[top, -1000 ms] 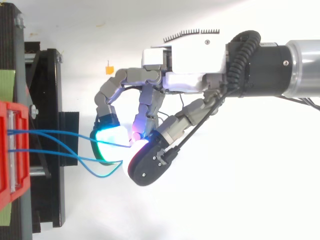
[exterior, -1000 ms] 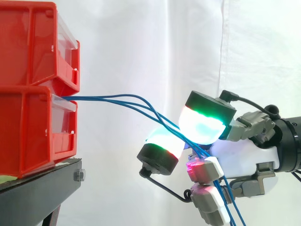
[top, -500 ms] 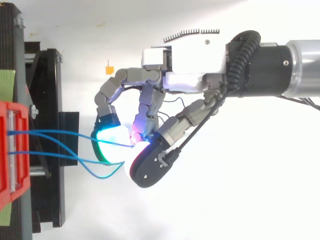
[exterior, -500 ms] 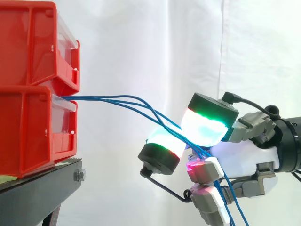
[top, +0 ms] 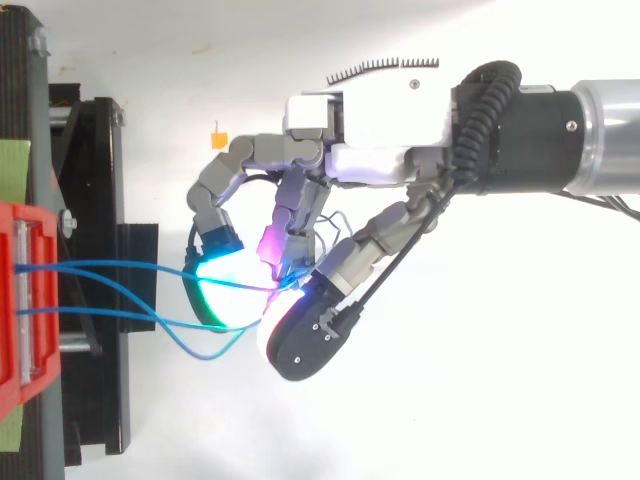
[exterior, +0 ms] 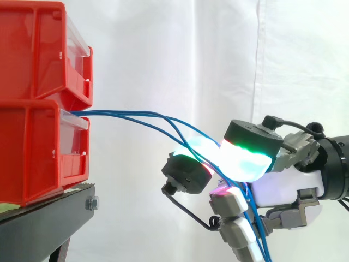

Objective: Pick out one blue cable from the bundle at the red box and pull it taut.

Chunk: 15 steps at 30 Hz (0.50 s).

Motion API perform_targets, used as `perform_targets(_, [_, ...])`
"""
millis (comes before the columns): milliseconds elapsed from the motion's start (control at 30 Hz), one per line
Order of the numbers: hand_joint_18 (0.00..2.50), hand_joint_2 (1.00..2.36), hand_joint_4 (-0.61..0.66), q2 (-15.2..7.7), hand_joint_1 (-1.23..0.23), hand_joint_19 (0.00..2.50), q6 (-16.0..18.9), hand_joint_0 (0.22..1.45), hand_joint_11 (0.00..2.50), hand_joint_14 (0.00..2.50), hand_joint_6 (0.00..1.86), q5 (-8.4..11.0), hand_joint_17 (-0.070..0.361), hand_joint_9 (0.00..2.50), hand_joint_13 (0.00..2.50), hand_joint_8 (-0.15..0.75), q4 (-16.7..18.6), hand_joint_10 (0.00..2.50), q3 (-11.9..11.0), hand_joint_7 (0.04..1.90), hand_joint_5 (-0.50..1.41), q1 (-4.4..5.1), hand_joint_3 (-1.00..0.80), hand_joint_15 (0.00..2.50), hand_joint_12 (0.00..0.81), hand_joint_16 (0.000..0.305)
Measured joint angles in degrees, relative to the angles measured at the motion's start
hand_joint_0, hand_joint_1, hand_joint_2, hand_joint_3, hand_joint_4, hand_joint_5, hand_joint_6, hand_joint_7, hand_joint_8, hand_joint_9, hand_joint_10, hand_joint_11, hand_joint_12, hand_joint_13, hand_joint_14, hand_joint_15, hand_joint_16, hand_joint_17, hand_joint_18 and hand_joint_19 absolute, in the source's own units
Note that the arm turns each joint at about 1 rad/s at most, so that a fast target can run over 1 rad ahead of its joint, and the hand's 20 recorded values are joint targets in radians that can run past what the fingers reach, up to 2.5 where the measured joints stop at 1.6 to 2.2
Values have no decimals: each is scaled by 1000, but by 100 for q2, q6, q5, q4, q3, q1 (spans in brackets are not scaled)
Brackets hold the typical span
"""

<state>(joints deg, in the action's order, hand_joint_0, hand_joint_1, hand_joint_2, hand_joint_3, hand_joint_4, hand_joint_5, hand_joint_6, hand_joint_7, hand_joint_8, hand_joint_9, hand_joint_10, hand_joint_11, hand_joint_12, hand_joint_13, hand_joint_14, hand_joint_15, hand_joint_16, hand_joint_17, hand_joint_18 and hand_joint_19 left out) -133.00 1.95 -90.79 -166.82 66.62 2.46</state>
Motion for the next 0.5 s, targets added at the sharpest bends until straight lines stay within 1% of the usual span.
perform_targets(167, [952,1000,-108,1,-924,510,-1,776,660,21,949,1,108,1044,1038,252,0,21,0,976,-188,1,-500,555,359,48])
perform_targets(267, [950,1000,-108,1,-915,505,0,776,655,20,943,3,108,1029,1031,243,0,20,1,963,-194,1,-500,551,359,48])
perform_targets(333, [937,1000,-90,1,-908,506,0,768,647,22,940,2,109,1004,1008,240,0,20,0,914,-195,1,-500,549,364,48])
perform_targets(400, [913,1000,-44,2,-936,509,0,713,654,19,928,1,111,991,960,237,0,21,0,812,-192,0,-500,537,362,49])
perform_targets(500, [896,1000,-27,1,-953,523,0,660,652,19,919,1,112,980,954,238,0,18,0,806,-191,1,-500,535,370,50])
